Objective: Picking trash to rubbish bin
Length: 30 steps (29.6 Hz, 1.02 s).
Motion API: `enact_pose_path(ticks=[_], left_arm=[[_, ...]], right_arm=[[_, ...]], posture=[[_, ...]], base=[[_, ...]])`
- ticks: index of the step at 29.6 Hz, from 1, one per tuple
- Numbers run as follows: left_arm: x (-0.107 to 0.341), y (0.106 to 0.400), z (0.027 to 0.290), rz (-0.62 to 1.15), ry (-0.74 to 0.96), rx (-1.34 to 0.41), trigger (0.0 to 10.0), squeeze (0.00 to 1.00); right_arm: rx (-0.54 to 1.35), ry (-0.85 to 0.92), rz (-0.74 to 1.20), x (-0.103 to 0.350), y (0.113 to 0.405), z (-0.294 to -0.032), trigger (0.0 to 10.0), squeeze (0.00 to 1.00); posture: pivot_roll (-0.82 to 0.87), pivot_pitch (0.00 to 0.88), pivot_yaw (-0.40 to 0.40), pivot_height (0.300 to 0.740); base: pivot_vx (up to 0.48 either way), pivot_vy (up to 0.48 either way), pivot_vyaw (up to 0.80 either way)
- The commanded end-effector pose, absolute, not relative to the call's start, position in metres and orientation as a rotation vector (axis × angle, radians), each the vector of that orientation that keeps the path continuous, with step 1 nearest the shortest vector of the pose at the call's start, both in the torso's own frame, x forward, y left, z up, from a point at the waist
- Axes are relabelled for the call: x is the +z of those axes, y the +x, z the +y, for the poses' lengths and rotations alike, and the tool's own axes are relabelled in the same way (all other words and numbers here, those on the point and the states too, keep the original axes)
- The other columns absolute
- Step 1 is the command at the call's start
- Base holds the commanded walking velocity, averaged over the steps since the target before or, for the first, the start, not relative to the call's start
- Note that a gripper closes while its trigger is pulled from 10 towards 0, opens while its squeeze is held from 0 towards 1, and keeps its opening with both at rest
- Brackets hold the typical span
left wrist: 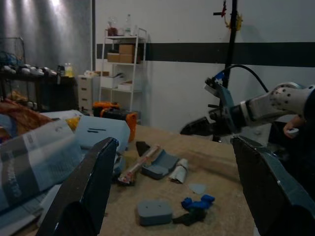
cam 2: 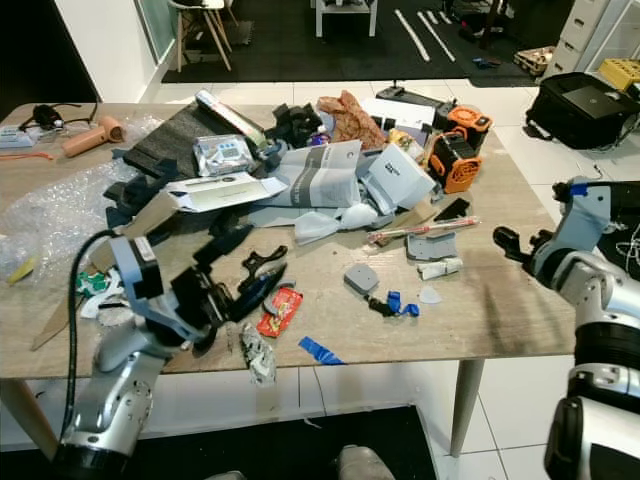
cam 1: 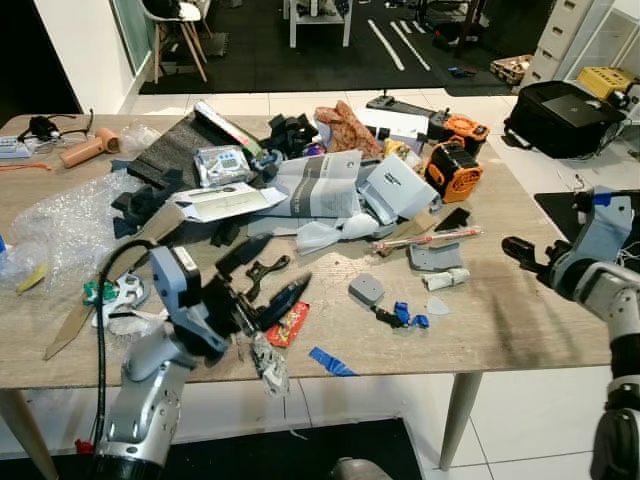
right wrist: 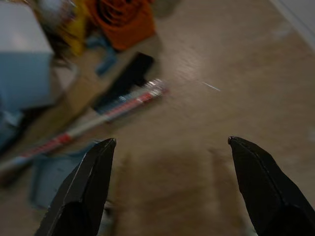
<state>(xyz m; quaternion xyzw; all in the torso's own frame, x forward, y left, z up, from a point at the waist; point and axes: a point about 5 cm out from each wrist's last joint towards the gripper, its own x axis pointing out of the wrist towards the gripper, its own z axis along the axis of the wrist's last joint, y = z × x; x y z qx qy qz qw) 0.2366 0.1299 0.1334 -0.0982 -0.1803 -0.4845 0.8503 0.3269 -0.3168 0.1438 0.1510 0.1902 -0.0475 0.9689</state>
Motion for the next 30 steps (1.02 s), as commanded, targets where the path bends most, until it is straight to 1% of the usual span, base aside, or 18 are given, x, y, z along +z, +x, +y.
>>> enact_pose_path(ticks=[1, 9, 10, 15, 21, 26, 30], left_arm=[[0.131, 0.232, 0.129, -0.357, -0.233, -1.070, 10.0, 0.00], [0.126, 0.231, 0.132, -0.337, -0.230, -1.083, 10.0, 0.00], [0.124, 0.231, 0.133, -0.333, -0.228, -1.083, 10.0, 0.00], [0.121, 0.231, 0.134, -0.327, -0.221, -1.083, 10.0, 0.00], [0.119, 0.232, 0.136, -0.321, -0.220, -1.076, 10.0, 0.00], [0.118, 0.234, 0.140, -0.324, -0.203, -1.028, 10.0, 0.00], [0.118, 0.235, 0.140, -0.320, -0.193, -1.029, 10.0, 0.00]], right_arm=[[-0.042, 0.406, 0.299, 0.150, 0.332, -0.310, 10.0, 0.00], [0.016, 0.465, 0.326, 0.134, 0.332, -0.297, 10.0, 0.00], [0.051, 0.486, 0.374, 0.122, 0.330, -0.289, 10.0, 0.00], [0.093, 0.510, 0.442, 0.107, 0.328, -0.278, 10.0, 0.00], [0.115, 0.531, 0.441, 0.104, 0.328, -0.273, 10.0, 0.00], [0.175, 0.532, 0.407, 0.104, 0.333, -0.266, 10.0, 0.00], [0.195, 0.525, 0.441, 0.098, 0.334, -0.257, 10.0, 0.00]], posture=[[-0.09, 0.000, -0.035, 0.740], [-0.08, 0.000, -0.035, 0.740], [-0.08, 0.000, -0.035, 0.740], [-0.08, 0.000, -0.035, 0.740], [-0.08, 0.000, -0.030, 0.740], [-0.07, 0.000, -0.026, 0.740], [-0.07, 0.000, -0.022, 0.740]], base=[[0.000, 0.000, 0.00], [0.000, 0.000, 0.00], [0.000, 0.000, 0.00], [0.000, 0.000, 0.00], [0.000, 0.000, 0.00], [0.000, 0.000, 0.00], [0.000, 0.000, 0.00]])
